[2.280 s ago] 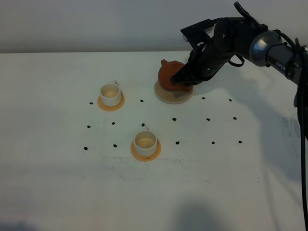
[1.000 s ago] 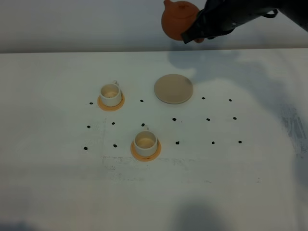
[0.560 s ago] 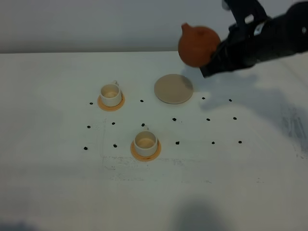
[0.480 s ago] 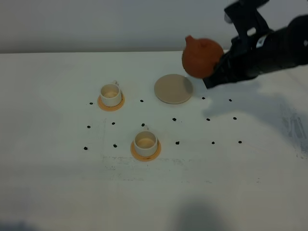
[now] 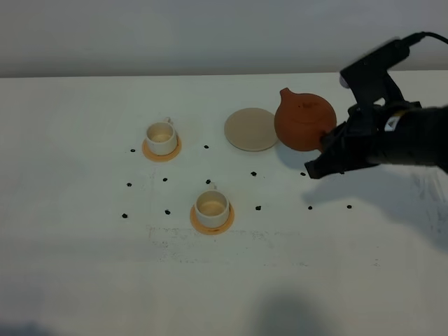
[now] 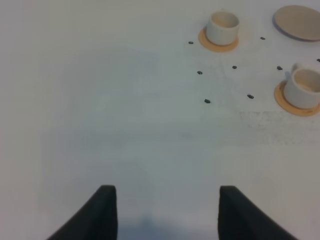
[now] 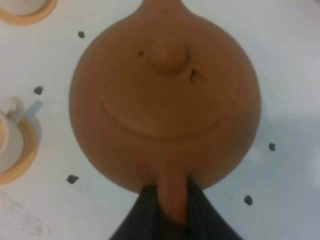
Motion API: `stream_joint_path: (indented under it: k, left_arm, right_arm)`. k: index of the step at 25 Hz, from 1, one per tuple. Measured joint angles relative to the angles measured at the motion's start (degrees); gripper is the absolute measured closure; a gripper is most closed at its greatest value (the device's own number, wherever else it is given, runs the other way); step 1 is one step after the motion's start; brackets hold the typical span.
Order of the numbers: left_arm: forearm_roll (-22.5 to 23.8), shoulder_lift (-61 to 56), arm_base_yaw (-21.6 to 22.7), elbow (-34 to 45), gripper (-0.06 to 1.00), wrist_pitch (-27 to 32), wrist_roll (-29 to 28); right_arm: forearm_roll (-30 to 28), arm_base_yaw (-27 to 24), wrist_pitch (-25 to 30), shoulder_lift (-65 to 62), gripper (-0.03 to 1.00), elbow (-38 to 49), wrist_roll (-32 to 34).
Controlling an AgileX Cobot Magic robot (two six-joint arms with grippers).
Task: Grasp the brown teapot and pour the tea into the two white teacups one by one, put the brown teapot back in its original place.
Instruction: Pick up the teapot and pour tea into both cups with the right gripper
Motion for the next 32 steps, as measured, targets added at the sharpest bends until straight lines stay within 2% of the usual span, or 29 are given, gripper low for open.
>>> stream_joint_path:
  k: [4, 8, 18, 25, 32]
  left_arm:
    - [0.0, 0.0, 0.0, 0.0, 0.47, 0.0, 0.0]
    - [0.0, 0.0, 0.0, 0.0, 0.47, 0.0, 0.0]
    - [0.0, 0.0, 0.0, 0.0, 0.47, 0.0, 0.0]
    - [0.0, 0.0, 0.0, 0.0, 0.47, 0.0, 0.0]
    - [0.0, 0.0, 0.0, 0.0, 0.47, 0.0, 0.0]
  right_arm:
    - [0.1, 0.6, -7.0, -3.4, 0.88, 5.8, 0.0]
    - [0.1, 1.5, -9.4, -4.4, 0.88, 9.6, 0.0]
    - [0.1, 3.9, -6.8, -4.4, 0.88, 11.3, -4.4]
    - [0.0, 8.5, -6.8, -3.6, 0.88, 11.2, -5.1]
    - [-5.0, 10.0, -6.8, 0.6, 0.88, 9.6, -5.2]
